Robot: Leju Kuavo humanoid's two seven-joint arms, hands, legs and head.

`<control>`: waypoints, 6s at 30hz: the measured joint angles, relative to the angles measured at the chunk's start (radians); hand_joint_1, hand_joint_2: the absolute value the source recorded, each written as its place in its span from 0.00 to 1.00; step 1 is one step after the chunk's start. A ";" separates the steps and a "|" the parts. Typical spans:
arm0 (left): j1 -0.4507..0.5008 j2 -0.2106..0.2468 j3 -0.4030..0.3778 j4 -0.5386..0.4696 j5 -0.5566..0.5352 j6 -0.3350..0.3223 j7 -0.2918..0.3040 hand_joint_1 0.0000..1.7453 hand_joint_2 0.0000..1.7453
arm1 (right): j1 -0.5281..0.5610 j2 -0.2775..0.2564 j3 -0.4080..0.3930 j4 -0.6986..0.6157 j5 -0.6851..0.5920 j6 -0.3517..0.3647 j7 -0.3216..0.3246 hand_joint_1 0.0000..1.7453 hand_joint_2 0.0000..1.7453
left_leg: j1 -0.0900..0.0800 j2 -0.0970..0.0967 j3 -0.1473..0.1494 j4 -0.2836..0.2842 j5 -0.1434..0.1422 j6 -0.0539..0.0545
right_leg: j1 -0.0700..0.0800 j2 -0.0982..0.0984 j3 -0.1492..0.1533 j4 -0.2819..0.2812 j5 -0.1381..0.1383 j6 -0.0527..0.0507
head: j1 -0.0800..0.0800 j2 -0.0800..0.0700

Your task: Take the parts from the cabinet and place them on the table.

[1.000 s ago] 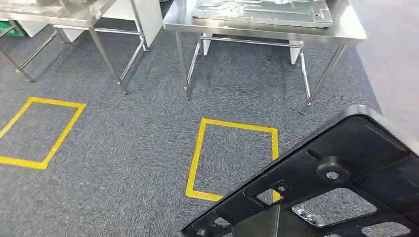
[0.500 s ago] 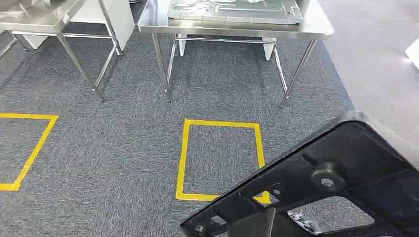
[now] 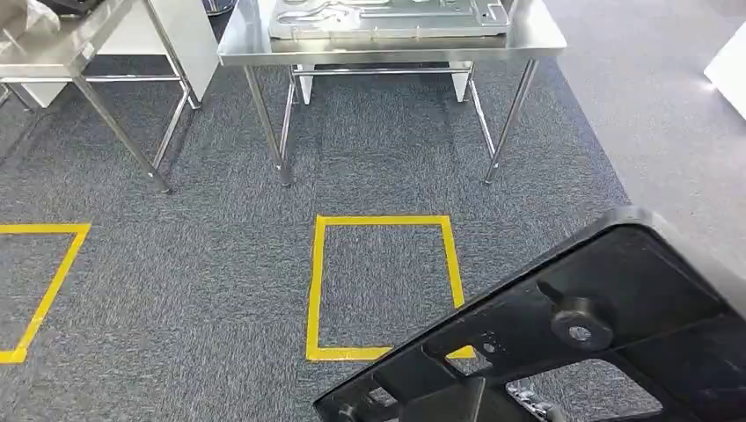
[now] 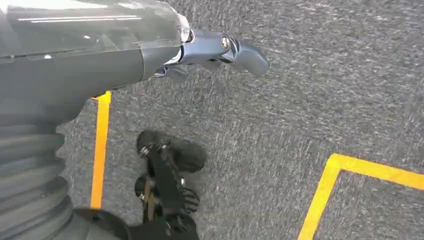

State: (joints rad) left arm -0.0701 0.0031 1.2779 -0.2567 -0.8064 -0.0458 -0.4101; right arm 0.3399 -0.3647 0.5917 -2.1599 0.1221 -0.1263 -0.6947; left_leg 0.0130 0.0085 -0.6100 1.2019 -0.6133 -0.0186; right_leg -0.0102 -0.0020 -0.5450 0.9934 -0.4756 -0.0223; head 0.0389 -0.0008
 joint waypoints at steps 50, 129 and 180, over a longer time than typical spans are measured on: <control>0.002 0.016 -0.002 0.001 -0.023 -0.014 -0.016 0.00 1.00 | 0.027 -0.032 0.031 -0.024 0.005 -0.073 0.000 1.00 1.00 | -0.002 -0.007 0.114 -0.202 0.094 0.049 | -0.007 0.006 -0.127 0.243 -0.078 0.061 | 0.001 0.000; -0.002 0.025 0.005 0.003 -0.041 -0.038 -0.025 0.00 1.00 | -0.109 0.114 -0.166 0.117 0.026 0.364 0.059 1.00 1.00 | -0.004 0.004 -0.038 -0.125 0.188 0.017 | -0.003 -0.018 0.079 0.038 -0.101 0.018 | -0.004 0.000; 0.004 0.021 0.037 0.001 -0.033 -0.029 -0.035 0.00 1.00 | -0.216 0.162 -0.275 0.175 0.086 0.249 0.001 1.00 1.00 | -0.024 -0.026 0.151 -0.170 0.080 0.019 | 0.014 0.011 -0.083 0.036 0.055 -0.003 | -0.011 0.000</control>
State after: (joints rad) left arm -0.0664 0.0240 1.3153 -0.2559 -0.8396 -0.0748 -0.4456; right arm 0.1238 -0.2022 0.3170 -1.9851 0.2082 0.1227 -0.6935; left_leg -0.0107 -0.0171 -0.4594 1.0319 -0.5336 0.0008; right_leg 0.0042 0.0088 -0.6281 1.0299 -0.4210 -0.0248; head 0.0275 -0.0008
